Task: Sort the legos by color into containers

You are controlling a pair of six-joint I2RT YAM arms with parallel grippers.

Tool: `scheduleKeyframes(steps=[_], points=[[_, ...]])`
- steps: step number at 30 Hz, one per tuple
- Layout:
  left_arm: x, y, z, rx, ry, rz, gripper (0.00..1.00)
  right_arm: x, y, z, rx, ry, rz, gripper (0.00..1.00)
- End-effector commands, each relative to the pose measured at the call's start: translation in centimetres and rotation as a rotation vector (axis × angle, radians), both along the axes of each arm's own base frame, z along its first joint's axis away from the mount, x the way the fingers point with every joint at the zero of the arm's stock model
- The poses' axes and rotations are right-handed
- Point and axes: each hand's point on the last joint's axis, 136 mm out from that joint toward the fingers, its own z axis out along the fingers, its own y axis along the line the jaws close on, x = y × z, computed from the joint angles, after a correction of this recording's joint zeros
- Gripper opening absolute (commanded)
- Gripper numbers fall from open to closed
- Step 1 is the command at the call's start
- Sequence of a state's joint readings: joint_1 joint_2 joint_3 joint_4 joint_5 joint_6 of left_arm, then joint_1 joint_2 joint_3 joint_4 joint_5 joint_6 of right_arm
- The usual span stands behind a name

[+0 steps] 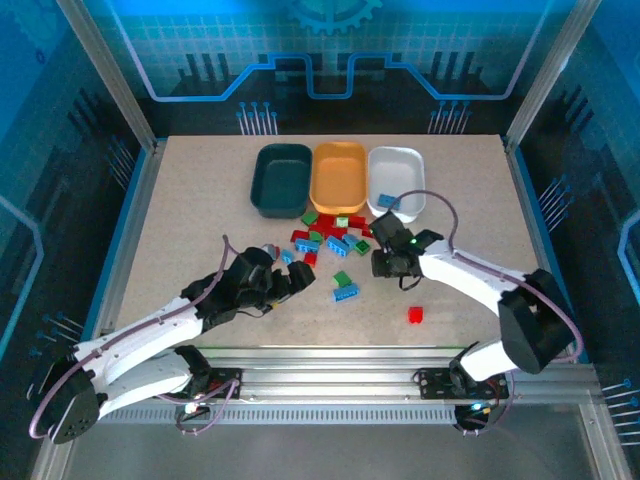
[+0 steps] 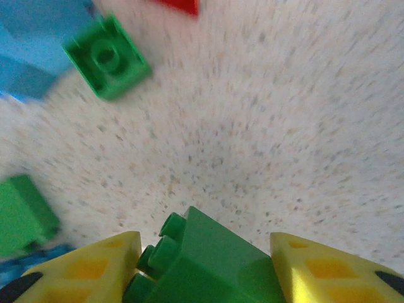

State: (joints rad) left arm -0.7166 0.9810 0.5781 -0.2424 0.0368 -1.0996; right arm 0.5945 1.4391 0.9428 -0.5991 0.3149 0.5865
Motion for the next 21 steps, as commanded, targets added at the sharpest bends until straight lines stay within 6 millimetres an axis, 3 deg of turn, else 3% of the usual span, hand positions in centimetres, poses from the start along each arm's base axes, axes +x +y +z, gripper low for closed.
scheduleKeyframes(steps=[1, 5, 12, 17, 21], points=[[1.4, 0.7, 1.3, 0.000, -0.033, 0.008, 0.99, 2.8, 0.5, 4.8, 0.006, -0.116, 0.002, 0.43], [4.0, 2.7, 0.7, -0.053, 0.033, 0.048, 0.99, 7.6, 2.1, 7.0, 0.028, -0.170, 0.031, 0.43], [7.9, 4.4, 1.6, -0.076, 0.067, 0.066, 0.99, 15.9, 5.0, 7.1, 0.065, -0.170, 0.048, 0.43], [9.9, 4.3, 2.0, -0.071, 0.075, 0.057, 0.99, 18.8, 6.9, 5.5, 0.082, -0.146, 0.069, 0.43], [11.5, 4.5, 1.9, -0.084, 0.085, 0.047, 0.99, 20.0, 7.9, 4.0, 0.087, -0.119, 0.087, 0.43]])
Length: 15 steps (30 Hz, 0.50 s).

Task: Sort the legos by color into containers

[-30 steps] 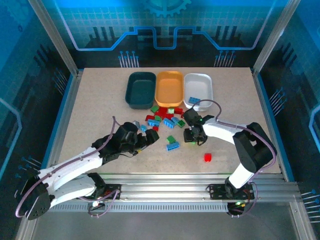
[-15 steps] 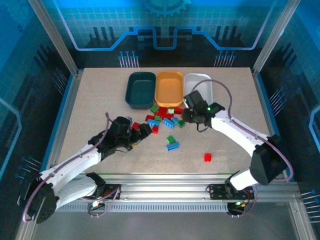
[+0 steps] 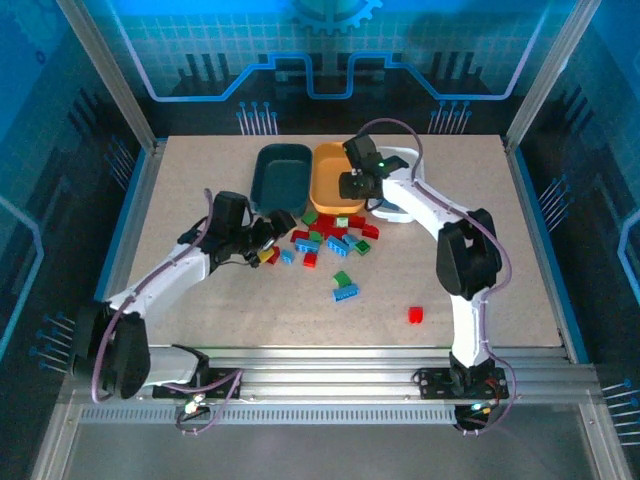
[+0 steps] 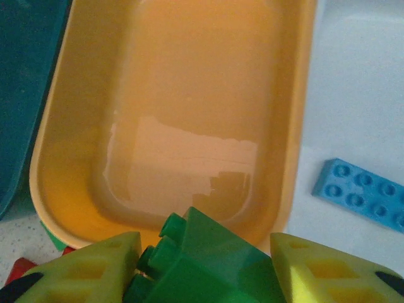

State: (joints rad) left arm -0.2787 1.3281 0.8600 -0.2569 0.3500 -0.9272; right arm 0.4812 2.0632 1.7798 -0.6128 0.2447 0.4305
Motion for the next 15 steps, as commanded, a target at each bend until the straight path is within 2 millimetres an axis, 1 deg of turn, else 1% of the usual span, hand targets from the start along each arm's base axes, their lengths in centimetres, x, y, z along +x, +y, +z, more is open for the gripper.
scheduleKeyframes(steps=[1, 6, 7, 8, 9, 10, 11, 15], points=[[0.8, -0.2, 0.3, -0.019, 0.004, -0.051, 0.99, 0.5, 0.7, -0.7, 0.011, 0.037, 0.037, 0.43], [2.3, 0.2, 1.1, -0.011, -0.031, -0.057, 0.99, 1.1, 1.6, -2.5, 0.015, 0.073, 0.055, 0.44], [2.5, 0.1, 1.2, -0.013, -0.035, -0.061, 0.99, 1.2, 1.9, -2.7, 0.019, 0.080, 0.064, 0.46], [2.7, 0.1, 1.2, -0.013, -0.036, -0.065, 0.99, 1.3, 2.1, -2.7, 0.019, 0.088, 0.072, 0.54], [3.0, 0.1, 1.2, -0.018, -0.037, -0.069, 0.99, 1.4, 2.2, -2.5, 0.011, 0.086, 0.076, 0.63], [3.1, 0.0, 1.3, -0.025, -0.039, -0.075, 0.99, 1.5, 2.2, -2.1, 0.003, 0.079, 0.080, 0.68], [3.4, -0.2, 1.5, -0.037, -0.046, -0.081, 0.99, 1.6, 2.2, -1.5, 0.000, 0.063, 0.081, 0.71], [3.9, -0.5, 2.0, -0.058, -0.071, -0.086, 0.99, 1.5, 2.0, 1.7, 0.009, 0.008, 0.085, 0.74]])
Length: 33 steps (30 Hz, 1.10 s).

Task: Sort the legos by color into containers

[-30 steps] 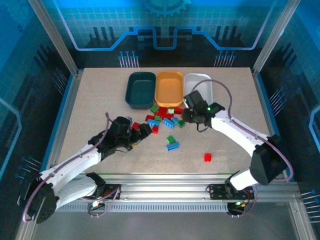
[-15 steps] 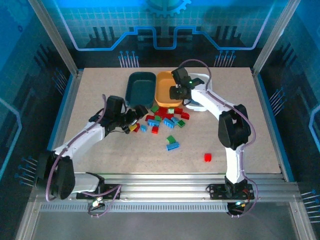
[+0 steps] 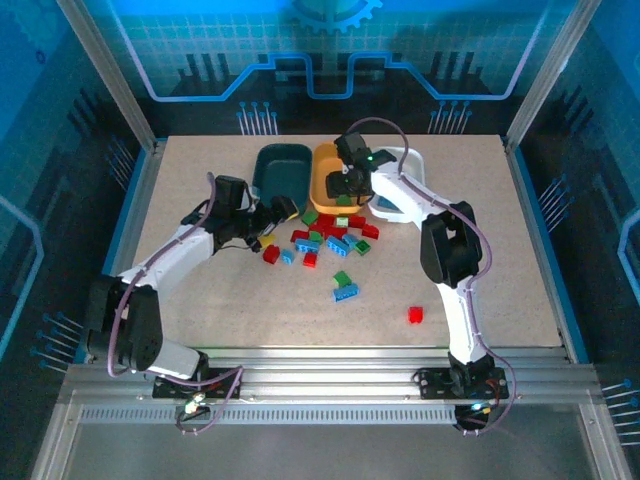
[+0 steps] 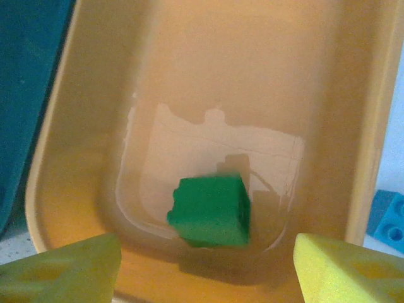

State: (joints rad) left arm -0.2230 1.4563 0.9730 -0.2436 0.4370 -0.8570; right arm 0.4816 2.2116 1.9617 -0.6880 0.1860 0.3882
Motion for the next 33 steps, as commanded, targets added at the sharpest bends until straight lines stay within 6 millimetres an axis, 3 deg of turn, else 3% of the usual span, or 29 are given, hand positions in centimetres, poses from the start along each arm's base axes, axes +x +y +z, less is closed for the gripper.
scheduleKeyframes(steps=[1, 3, 7, 15, 18, 21, 27, 33], points=[[0.6, -0.5, 1.4, -0.033, -0.052, -0.037, 0.99, -0.5, -0.3, 4.2, 0.008, -0.056, 0.015, 0.74], [0.5, -0.4, 1.3, -0.032, -0.053, -0.036, 0.99, -1.4, -1.1, 5.4, -0.003, -0.074, 0.004, 0.74], [0.0, -0.2, 0.9, -0.010, -0.050, -0.043, 0.99, -5.5, -4.6, 4.7, -0.043, -0.046, -0.075, 0.75], [-0.6, 0.3, -0.1, 0.032, -0.030, -0.055, 0.99, -18.6, -12.0, -0.4, -0.106, 0.153, -0.191, 0.85], [-0.3, 0.1, -0.6, 0.021, -0.022, -0.049, 0.99, -22.9, -12.9, -2.8, -0.050, 0.264, -0.215, 0.86], [0.2, -0.3, -1.1, -0.002, -0.006, -0.051, 0.99, -26.5, -12.7, -4.9, 0.013, 0.350, -0.214, 0.86], [0.9, -0.5, -1.0, -0.002, -0.005, -0.060, 0.99, -31.3, -14.9, -7.5, -0.057, 0.465, -0.289, 0.82], [1.1, -0.5, -1.4, -0.005, 0.011, -0.050, 0.99, -33.7, -15.9, -8.4, -0.062, 0.509, -0.334, 0.74]])
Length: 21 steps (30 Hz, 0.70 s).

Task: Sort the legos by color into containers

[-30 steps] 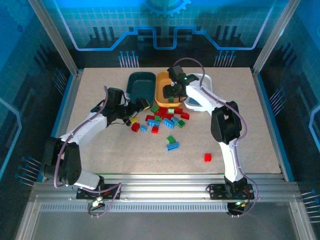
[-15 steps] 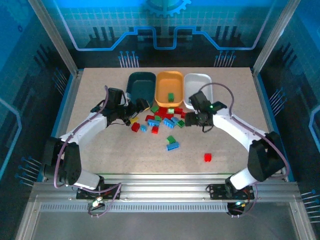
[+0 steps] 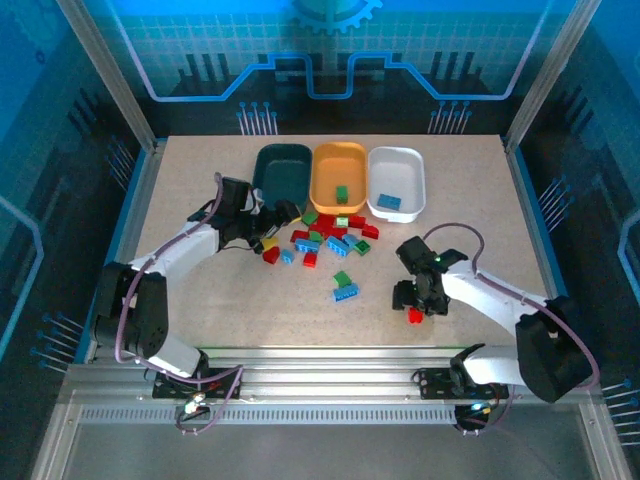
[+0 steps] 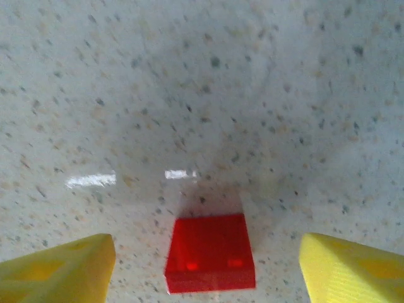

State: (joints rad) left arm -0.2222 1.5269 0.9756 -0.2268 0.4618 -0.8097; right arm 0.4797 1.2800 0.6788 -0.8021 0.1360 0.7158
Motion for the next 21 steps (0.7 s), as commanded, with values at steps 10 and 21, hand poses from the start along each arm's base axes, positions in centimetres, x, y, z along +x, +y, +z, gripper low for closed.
scheduleKeyframes(steps=[10, 21], points=[[0.5, -0.4, 0.2, -0.041, 0.008, 0.000, 0.99, -1.9, 0.6, -1.7, 0.001, 0.054, -0.016, 0.43], [-0.6, 1.5, 0.7, 0.010, 0.014, 0.038, 0.99, 4.7, 3.1, 5.0, 0.020, -0.173, 0.077, 0.36]])
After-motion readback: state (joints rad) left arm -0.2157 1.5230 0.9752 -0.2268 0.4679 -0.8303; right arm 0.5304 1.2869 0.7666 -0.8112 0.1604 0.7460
